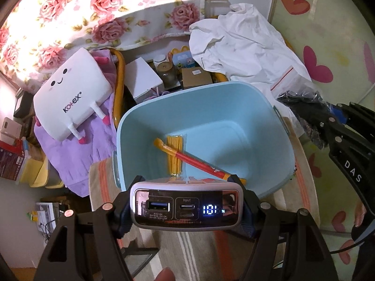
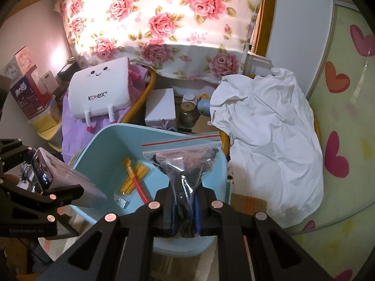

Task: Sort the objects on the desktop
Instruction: 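Hold the power bank with the left tool while the right tool holds the zip bag above the basin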

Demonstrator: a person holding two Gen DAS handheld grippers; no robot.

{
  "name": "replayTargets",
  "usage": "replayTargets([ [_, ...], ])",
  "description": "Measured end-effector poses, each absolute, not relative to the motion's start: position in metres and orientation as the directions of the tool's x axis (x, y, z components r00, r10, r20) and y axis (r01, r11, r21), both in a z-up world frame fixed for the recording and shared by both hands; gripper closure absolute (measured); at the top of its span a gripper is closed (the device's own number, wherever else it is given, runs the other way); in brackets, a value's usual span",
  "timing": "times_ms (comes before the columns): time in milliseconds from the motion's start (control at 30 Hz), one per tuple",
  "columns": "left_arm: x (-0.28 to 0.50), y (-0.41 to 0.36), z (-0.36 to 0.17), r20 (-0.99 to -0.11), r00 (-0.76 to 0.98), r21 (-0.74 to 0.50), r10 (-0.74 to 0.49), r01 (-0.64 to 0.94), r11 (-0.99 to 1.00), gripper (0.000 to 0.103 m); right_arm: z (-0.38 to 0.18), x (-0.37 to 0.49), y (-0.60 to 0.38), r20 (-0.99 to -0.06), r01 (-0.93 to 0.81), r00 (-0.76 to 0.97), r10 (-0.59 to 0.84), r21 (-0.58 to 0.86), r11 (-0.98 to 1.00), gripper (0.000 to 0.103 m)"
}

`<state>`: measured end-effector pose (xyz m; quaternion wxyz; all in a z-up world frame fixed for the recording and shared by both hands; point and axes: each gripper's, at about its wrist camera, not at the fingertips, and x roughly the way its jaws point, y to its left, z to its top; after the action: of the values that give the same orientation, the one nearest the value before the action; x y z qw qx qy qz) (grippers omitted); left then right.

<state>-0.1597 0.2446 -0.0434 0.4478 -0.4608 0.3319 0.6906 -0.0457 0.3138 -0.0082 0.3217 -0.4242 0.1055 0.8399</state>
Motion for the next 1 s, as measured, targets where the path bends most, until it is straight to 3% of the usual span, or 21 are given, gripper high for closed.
replayTargets([
  [333, -0.173, 0.264, -0.057, -0.944, -0.165, 0.047, 0.286, -0.924, -0.380, 0.028, -0.023, -0.065, 0.330, -0.798, -0.604, -0.440, 0.412, -0.077, -0.793, 0.091],
  [1000, -0.197, 0.302, -0.119, -0.969, -0.140, 0.051, 0.205, -0.919, -0.390, 0.028, -0.106, -0.108, 0.375, -0.886, -0.556, -0.360, 0.293, -0.049, -0.830, 0.091],
])
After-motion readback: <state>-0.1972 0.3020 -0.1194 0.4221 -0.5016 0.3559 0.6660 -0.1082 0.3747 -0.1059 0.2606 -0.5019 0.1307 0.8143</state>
